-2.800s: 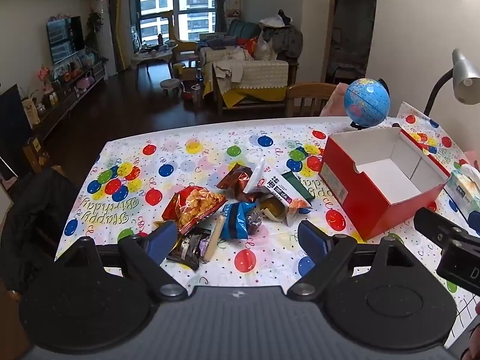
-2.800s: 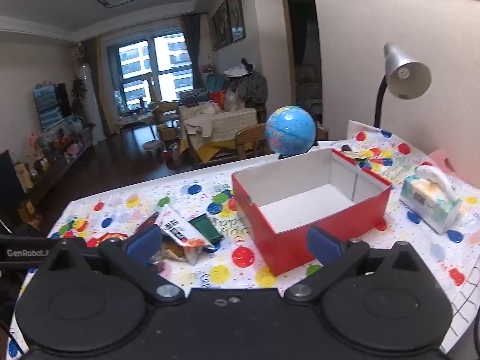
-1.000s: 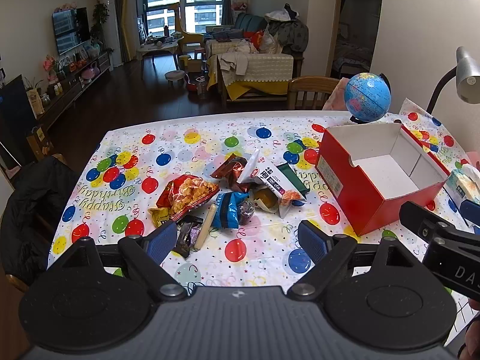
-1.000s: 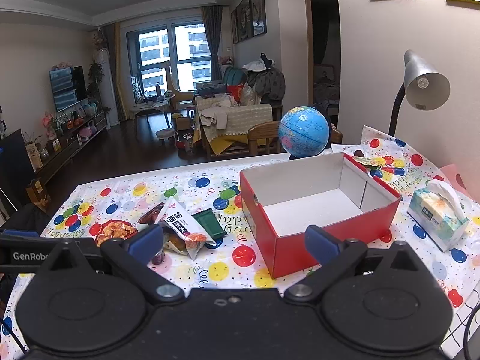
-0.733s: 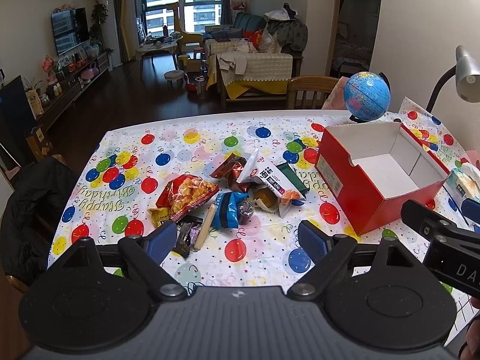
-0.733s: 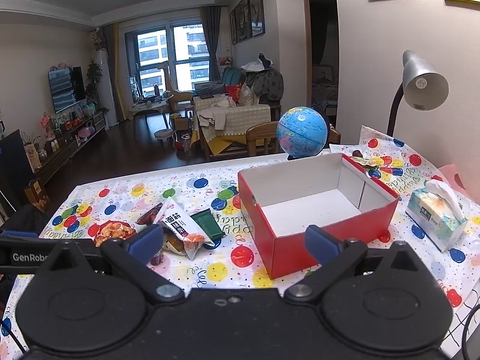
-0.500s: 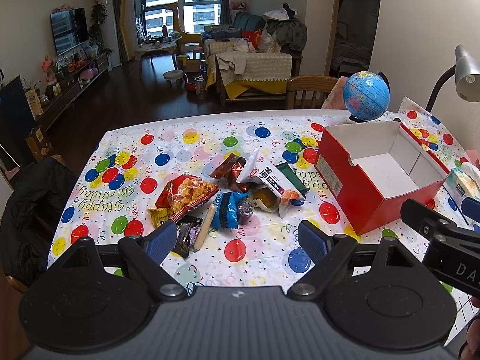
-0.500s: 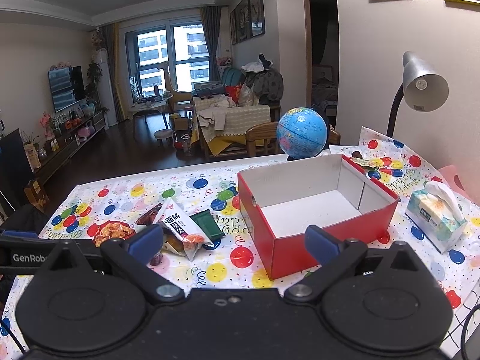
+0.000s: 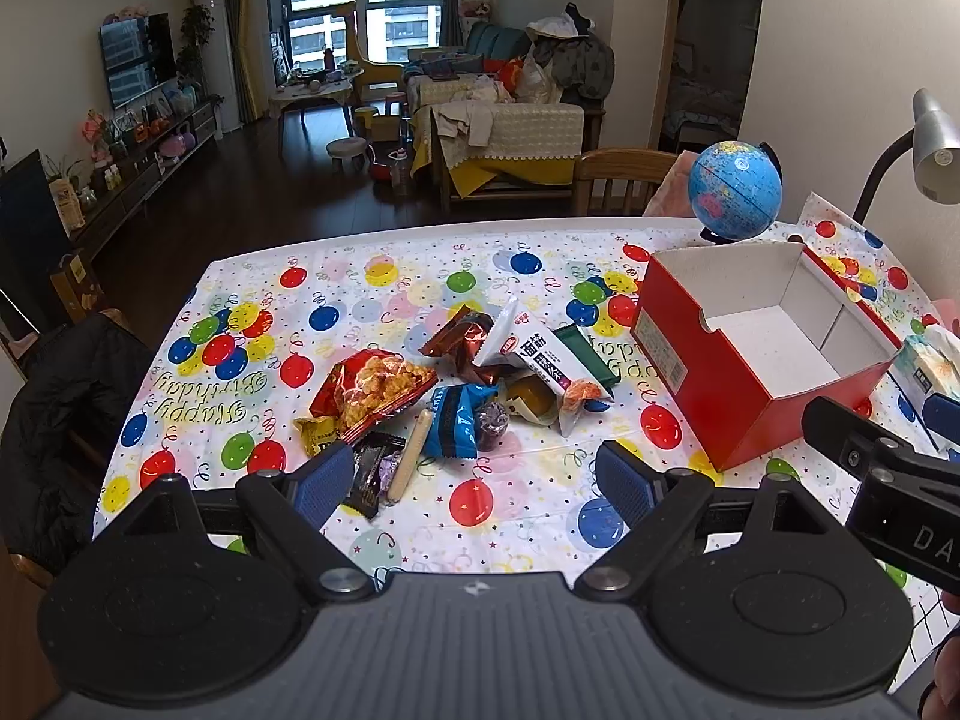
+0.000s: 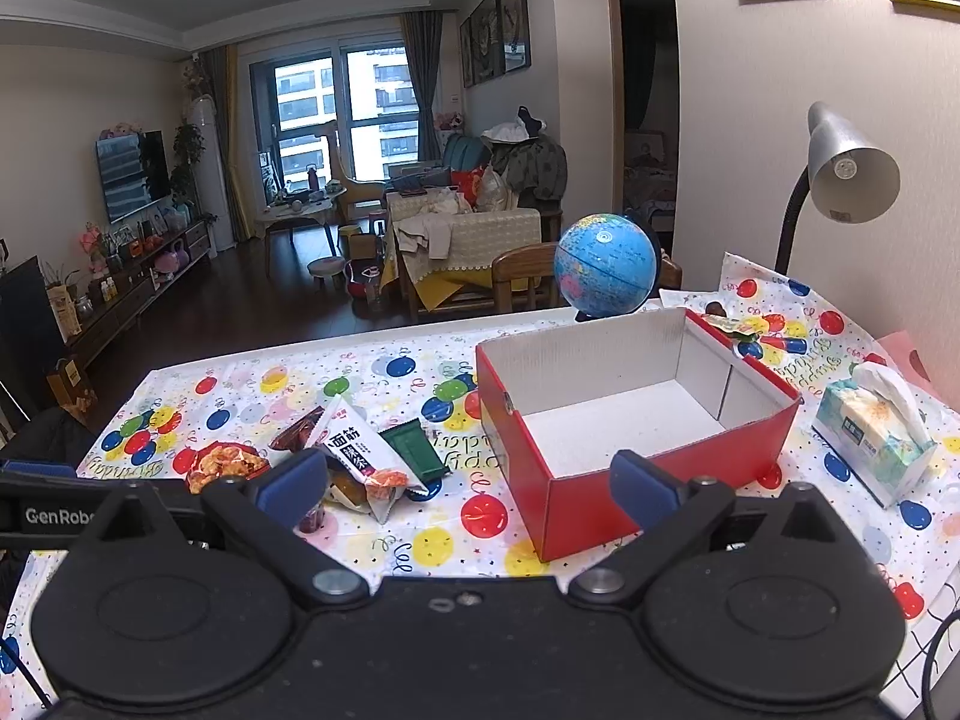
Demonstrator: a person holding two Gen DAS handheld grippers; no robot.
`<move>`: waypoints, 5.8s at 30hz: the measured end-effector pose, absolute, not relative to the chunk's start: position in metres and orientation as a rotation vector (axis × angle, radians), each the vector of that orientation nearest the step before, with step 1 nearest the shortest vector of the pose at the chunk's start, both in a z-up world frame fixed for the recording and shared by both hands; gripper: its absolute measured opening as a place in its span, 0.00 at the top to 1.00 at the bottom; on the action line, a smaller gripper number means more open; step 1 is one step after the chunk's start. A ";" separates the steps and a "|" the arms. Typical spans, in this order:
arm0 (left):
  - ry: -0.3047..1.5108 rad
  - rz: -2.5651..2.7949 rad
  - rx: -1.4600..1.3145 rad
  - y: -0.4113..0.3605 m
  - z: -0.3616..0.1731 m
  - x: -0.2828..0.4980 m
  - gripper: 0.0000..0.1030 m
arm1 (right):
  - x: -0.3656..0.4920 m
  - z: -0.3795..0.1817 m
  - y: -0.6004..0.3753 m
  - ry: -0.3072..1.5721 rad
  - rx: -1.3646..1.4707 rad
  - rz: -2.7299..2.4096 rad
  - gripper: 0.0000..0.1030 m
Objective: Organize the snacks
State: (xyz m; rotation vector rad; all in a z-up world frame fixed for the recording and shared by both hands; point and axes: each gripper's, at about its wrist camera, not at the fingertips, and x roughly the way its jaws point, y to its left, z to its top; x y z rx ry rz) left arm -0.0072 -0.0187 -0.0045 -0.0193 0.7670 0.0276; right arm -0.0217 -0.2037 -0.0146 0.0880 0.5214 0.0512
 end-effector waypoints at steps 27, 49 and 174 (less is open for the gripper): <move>0.862 0.130 -0.108 0.047 -0.060 0.057 0.15 | 0.067 -0.053 -0.167 0.577 -0.018 0.248 0.07; 0.990 0.133 -0.114 0.074 -0.139 0.103 0.15 | 0.163 -0.112 -0.139 0.700 -0.185 0.343 0.25; 1.046 -0.265 0.148 -0.264 -0.092 0.243 0.57 | 0.231 -0.096 -0.412 0.889 -0.043 0.064 0.66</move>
